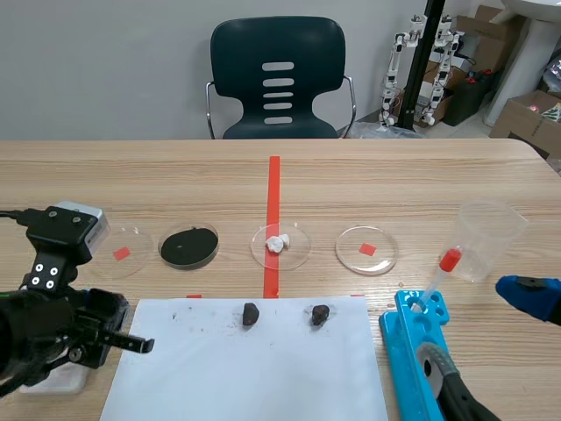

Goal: Put the mineral in the empty petri dish

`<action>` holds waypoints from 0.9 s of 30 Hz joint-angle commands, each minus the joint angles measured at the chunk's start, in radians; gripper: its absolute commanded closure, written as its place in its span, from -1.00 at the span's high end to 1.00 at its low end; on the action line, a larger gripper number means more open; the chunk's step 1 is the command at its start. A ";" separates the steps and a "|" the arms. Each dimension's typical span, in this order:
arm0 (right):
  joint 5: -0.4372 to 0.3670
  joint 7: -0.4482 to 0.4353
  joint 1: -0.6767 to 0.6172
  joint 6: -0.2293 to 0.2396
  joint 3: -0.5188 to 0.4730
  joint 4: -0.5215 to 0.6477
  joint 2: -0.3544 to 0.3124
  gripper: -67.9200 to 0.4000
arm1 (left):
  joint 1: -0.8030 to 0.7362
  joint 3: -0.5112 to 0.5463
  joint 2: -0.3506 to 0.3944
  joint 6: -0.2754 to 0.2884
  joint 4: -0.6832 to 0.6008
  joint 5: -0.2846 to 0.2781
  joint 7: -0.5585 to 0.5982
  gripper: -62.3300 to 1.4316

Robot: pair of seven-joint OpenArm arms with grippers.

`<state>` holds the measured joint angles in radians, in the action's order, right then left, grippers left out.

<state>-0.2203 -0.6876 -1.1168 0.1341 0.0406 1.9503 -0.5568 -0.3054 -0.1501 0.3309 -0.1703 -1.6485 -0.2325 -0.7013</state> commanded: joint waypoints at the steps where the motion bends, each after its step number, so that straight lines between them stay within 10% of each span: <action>1: -0.008 -0.015 0.003 -0.003 -0.007 0.006 0.000 0.40 | 0.056 -0.001 -0.008 -0.035 0.024 0.004 -0.009 -0.79; 27: -0.008 -0.016 0.003 -0.003 -0.007 0.006 0.000 0.40 | 0.678 0.035 -0.101 -0.079 0.640 0.066 -0.067 -0.79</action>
<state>-0.2203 -0.6876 -1.1168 0.1345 0.0406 1.9503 -0.5568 0.3607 -0.1234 0.2348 -0.2436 -0.9966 -0.1593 -0.7826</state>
